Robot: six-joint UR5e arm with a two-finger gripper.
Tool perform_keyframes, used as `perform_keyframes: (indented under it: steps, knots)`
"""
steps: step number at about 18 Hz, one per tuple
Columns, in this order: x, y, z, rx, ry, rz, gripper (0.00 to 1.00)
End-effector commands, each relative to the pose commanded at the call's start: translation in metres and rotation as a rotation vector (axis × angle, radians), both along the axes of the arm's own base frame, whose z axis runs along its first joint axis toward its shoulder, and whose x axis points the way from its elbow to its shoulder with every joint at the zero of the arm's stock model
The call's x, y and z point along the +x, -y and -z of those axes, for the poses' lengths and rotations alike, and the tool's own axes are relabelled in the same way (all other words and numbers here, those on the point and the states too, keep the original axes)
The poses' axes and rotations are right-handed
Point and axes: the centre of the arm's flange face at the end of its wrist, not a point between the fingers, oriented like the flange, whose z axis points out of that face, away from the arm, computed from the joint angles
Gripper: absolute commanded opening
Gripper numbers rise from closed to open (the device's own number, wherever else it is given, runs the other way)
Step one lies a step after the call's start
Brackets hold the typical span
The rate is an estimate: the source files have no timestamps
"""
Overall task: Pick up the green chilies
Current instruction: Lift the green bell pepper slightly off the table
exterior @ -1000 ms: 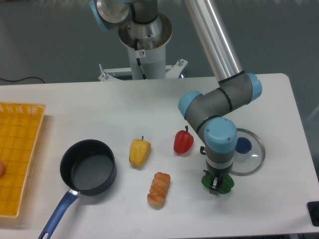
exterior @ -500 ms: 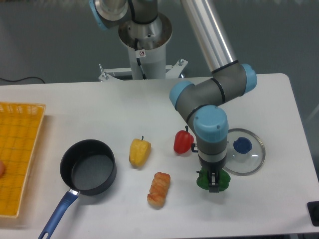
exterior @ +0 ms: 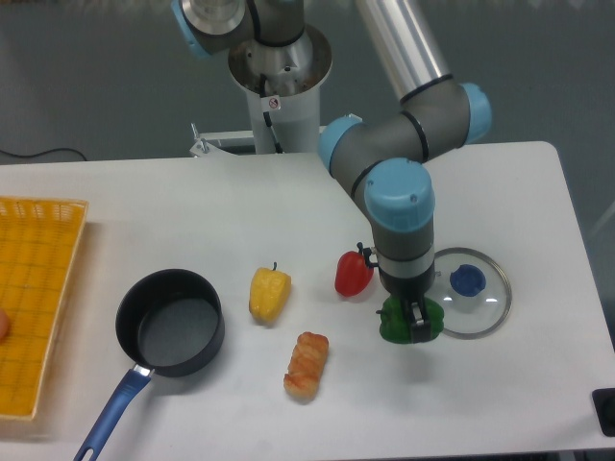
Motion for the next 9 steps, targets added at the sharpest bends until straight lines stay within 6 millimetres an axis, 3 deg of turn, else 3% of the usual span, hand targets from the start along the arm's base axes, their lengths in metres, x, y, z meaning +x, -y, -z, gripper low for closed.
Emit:
perform_keyframes:
  steps: [3, 9]
  knots:
    - [0.000, 0.010, -0.018, 0.005, -0.003, -0.017, 0.45]
    - [-0.001, 0.016, -0.025, -0.001, 0.005, -0.026, 0.44]
